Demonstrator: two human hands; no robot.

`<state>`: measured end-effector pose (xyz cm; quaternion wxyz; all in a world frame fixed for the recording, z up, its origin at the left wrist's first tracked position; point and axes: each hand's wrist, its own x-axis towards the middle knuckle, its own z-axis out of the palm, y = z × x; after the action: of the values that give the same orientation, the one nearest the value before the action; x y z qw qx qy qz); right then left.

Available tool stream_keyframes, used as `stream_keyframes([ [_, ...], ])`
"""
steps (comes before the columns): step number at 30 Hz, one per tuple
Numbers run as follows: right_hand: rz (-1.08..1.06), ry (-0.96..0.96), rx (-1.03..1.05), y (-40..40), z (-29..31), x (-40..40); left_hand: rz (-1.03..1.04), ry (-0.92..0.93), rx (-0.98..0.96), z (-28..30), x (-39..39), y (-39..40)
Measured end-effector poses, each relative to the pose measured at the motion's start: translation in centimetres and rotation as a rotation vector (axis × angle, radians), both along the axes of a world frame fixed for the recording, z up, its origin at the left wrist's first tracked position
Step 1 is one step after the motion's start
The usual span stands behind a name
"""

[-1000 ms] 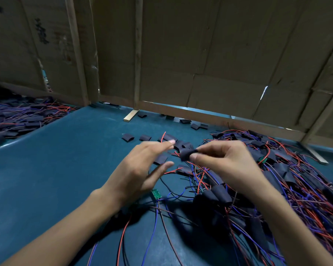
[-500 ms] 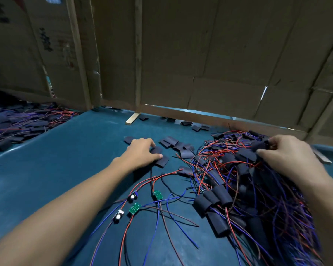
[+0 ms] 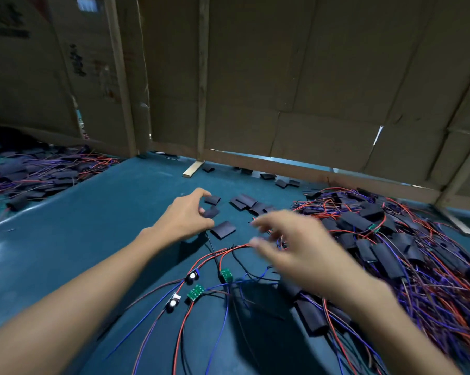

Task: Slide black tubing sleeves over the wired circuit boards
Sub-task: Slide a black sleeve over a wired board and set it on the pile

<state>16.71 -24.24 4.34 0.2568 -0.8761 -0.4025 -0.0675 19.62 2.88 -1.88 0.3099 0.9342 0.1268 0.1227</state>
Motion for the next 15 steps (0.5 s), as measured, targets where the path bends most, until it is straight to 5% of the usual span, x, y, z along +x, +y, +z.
stream_keyframes([
  [5,0.077,0.055,-0.326,3.1,-6.5,-1.3,0.078,-0.255,-0.264,-1.9,-2.5,1.0],
  [9,0.035,-0.021,-0.258,3.4,-8.5,-1.4,0.085,-0.412,-0.527,-2.5,-3.5,1.2],
  [15,-0.011,-0.115,-0.201,3.6,-9.5,-2.0,0.062,-0.489,-0.623,-2.6,-3.5,1.2],
])
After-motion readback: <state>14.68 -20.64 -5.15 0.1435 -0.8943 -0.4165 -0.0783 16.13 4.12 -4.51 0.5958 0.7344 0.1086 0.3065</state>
